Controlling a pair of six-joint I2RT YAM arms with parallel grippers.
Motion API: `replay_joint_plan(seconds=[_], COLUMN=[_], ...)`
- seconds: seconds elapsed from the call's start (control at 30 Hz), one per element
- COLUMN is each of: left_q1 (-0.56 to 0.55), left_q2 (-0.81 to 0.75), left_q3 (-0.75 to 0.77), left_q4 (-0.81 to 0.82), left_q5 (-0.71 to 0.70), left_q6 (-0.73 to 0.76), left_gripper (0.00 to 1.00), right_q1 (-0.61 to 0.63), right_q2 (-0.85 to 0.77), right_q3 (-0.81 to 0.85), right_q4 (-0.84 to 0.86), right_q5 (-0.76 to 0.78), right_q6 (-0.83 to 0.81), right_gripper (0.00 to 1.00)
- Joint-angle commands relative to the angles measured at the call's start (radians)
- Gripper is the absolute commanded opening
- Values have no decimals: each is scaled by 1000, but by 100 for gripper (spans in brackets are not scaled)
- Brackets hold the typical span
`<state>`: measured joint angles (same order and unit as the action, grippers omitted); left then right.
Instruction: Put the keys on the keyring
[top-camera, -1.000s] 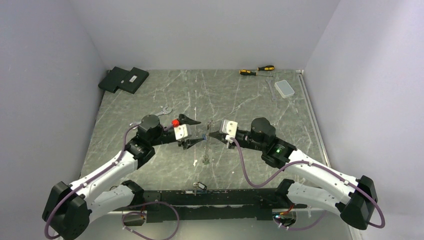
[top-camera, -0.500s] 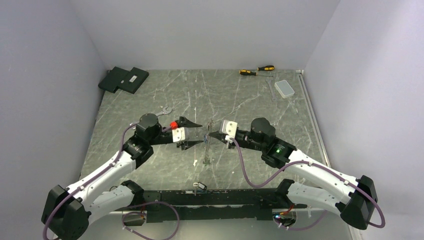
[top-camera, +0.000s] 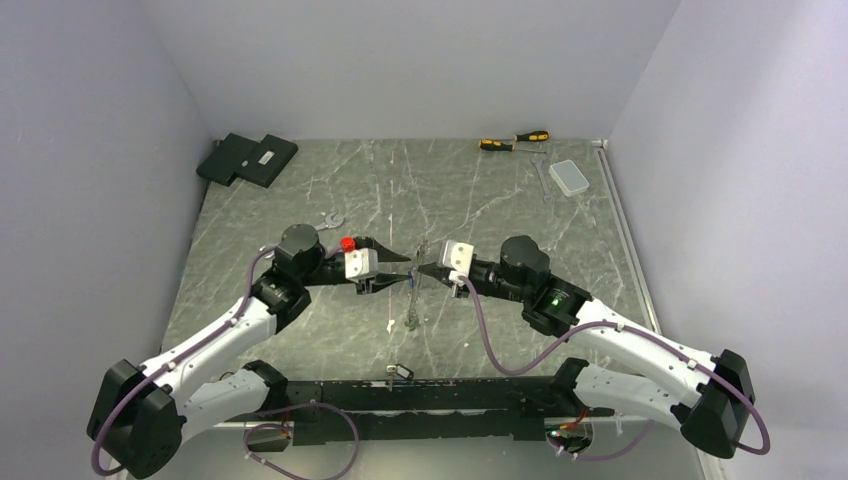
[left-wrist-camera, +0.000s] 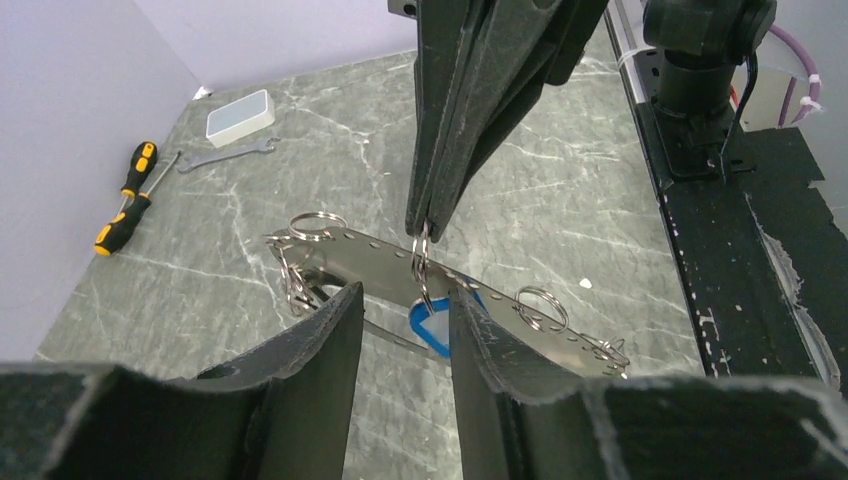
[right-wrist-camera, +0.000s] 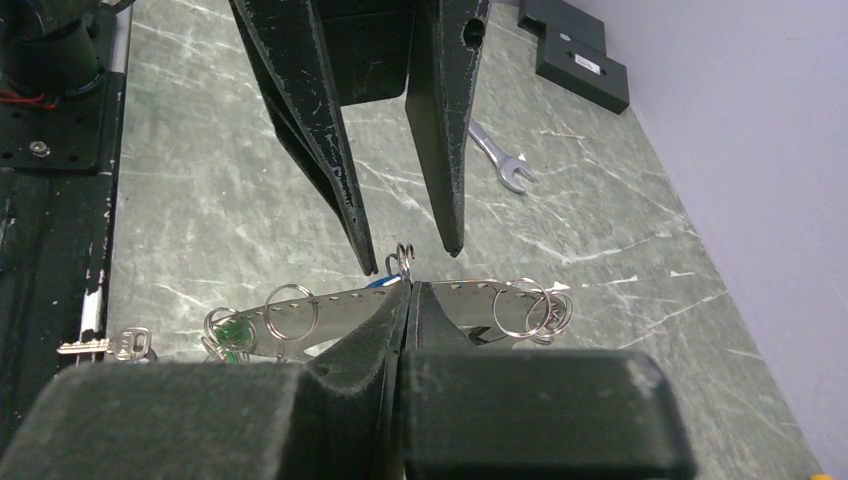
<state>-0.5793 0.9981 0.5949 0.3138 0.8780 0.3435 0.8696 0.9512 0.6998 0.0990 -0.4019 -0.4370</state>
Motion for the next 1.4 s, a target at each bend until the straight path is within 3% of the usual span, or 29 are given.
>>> replay_joint_plan(seconds=[0.0, 0.67, 0.8, 0.97, 1.23, 1.37], left_q1=[2, 3, 3, 3, 2, 3], left_q2=[11, 53, 51, 51, 35, 33], left_q3=[27, 35, 34, 38, 43, 82], left_q4=[74, 121, 117, 98, 55, -89], left_q5=[23, 43, 38, 38, 6, -23], left_q6=[-47, -95, -92, -76, -36, 60], left_gripper=[41, 31, 21, 0, 0, 0], right_q1=[6, 6, 6, 6, 6, 7], right_q2=[-5, 1, 2, 1, 6, 28], right_q3=[23, 18, 19, 19, 24, 49], right_q4=[54, 64, 65, 68, 46, -12], right_q5=[-8, -18, -18, -21, -29, -46], right_q6=[-7, 0, -2, 1, 0, -6], right_gripper=[0, 0, 0, 0, 1, 9])
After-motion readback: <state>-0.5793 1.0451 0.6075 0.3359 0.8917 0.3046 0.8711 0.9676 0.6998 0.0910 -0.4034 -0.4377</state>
